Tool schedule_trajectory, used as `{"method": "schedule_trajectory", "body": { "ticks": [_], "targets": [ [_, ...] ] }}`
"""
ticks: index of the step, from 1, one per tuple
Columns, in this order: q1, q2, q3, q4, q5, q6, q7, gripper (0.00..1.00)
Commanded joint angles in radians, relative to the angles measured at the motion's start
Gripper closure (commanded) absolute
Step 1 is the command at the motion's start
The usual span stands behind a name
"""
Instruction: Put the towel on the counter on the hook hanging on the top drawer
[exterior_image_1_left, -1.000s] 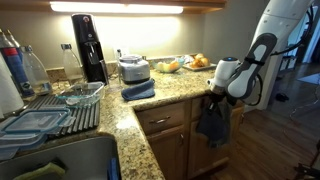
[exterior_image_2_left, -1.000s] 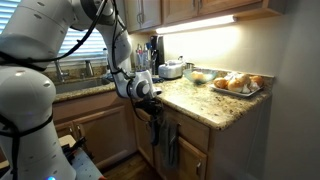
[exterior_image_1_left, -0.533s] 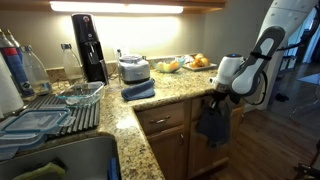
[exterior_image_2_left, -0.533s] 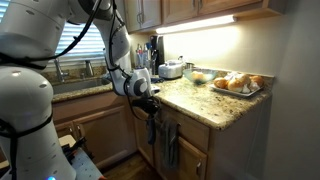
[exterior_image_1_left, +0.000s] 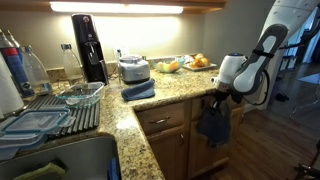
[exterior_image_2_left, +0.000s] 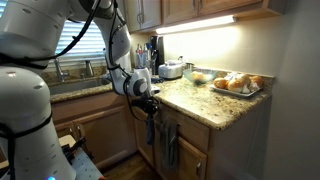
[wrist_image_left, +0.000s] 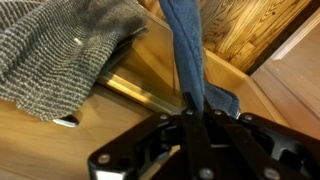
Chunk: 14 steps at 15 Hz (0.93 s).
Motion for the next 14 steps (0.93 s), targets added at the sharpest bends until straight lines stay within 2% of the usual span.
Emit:
{"method": "schedule_trajectory", "body": {
  "ticks": [1, 6, 14],
  "targets": [
    [-0.072, -0.017, 0.061, 0.001, 0.02, -0.074, -0.032, 0.95],
    [-0.114, -0.013, 0.096, 0.027, 0.042, -0.138, -0.043, 0.95],
    [-0.109, 0.027, 0.082, 0.124, 0.071, -0.25, -0.03, 0.95]
  ]
}}
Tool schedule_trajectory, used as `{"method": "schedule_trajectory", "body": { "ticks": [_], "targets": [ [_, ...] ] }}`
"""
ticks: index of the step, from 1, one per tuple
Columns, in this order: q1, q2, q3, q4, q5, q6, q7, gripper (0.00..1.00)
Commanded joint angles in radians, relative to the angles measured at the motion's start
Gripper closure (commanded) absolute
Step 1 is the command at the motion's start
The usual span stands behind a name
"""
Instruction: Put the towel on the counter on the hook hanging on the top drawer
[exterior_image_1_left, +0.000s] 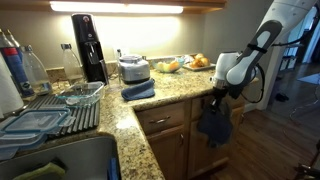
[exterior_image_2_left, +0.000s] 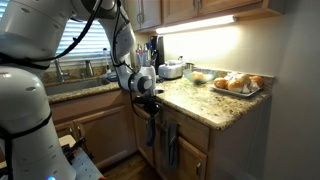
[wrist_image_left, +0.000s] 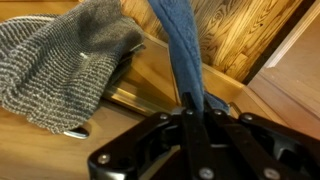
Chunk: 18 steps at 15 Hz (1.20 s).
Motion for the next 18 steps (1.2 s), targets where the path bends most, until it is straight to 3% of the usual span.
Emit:
{"method": "schedule_trajectory", "body": {
  "ticks": [1, 12, 18],
  "targets": [
    [-0.014, 0.025, 0.005, 0.053, 0.026, -0.074, -0.014, 0.95],
    [-0.021, 0.111, 0.001, 0.151, 0.05, -0.131, -0.013, 0.95],
    [-0.038, 0.054, 0.028, 0.085, 0.059, -0.086, -0.033, 0.95]
  ]
}}
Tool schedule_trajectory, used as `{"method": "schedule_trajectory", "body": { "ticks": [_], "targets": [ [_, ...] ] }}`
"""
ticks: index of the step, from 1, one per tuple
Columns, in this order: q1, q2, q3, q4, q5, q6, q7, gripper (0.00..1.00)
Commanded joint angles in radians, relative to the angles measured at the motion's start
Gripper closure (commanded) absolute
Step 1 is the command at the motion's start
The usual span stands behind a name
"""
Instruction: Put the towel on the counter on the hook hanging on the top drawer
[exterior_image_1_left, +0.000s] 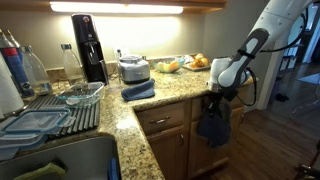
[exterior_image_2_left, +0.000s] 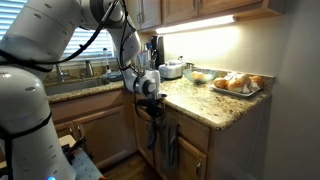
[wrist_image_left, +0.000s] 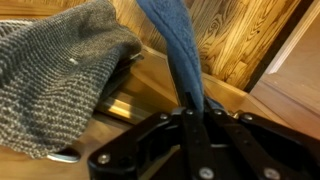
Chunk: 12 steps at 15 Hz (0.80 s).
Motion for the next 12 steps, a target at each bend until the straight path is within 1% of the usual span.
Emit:
{"method": "schedule_trajectory", "body": {
  "ticks": [1, 3, 7, 10, 12],
  "targets": [
    [-0.036, -0.067, 0.033, -0.061, 0.029, 0.029, -0.033, 0.95],
    [-0.038, -0.092, 0.038, -0.095, 0.042, 0.078, -0.018, 0.95],
    [-0.019, -0.121, 0.017, -0.154, 0.066, 0.198, 0.027, 0.95],
    [-0.022, -0.116, 0.016, -0.173, 0.072, 0.243, 0.032, 0.95],
    [-0.02, -0.097, 0.008, -0.163, 0.075, 0.262, 0.043, 0.95]
  ]
}}
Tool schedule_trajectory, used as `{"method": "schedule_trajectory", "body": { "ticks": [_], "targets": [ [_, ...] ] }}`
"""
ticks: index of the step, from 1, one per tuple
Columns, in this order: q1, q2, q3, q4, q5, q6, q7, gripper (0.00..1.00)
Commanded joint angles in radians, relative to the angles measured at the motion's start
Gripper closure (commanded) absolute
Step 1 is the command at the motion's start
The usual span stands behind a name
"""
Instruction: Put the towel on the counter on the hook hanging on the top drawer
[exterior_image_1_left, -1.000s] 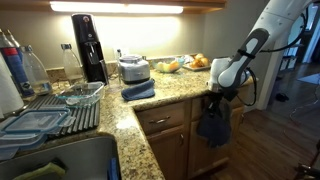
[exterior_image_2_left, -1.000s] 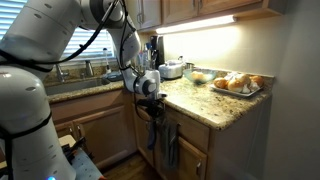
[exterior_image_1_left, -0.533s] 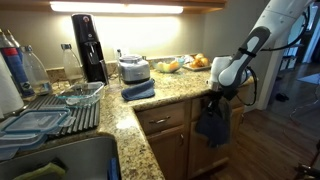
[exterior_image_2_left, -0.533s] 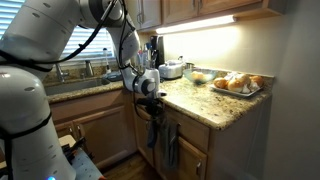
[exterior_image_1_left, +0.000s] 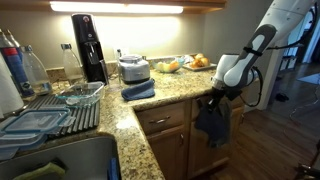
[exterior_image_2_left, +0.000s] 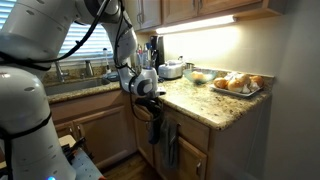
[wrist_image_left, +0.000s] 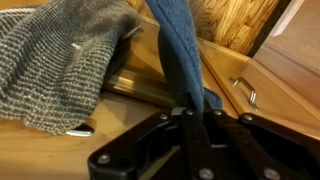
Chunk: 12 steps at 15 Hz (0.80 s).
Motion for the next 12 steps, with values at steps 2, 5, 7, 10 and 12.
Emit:
{"method": "schedule_trajectory", "body": {
  "ticks": [2, 5, 7, 10, 12],
  "targets": [
    [-0.012, -0.015, -0.005, -0.029, 0.015, 0.043, 0.033, 0.95],
    [-0.006, 0.001, -0.019, -0.013, 0.017, 0.043, 0.05, 0.95],
    [0.001, 0.025, -0.032, 0.008, 0.015, 0.041, 0.06, 0.95],
    [0.013, 0.07, -0.04, 0.044, 0.01, 0.039, 0.065, 0.95],
    [0.023, 0.096, -0.046, 0.068, 0.007, 0.039, 0.069, 0.95]
  ]
}}
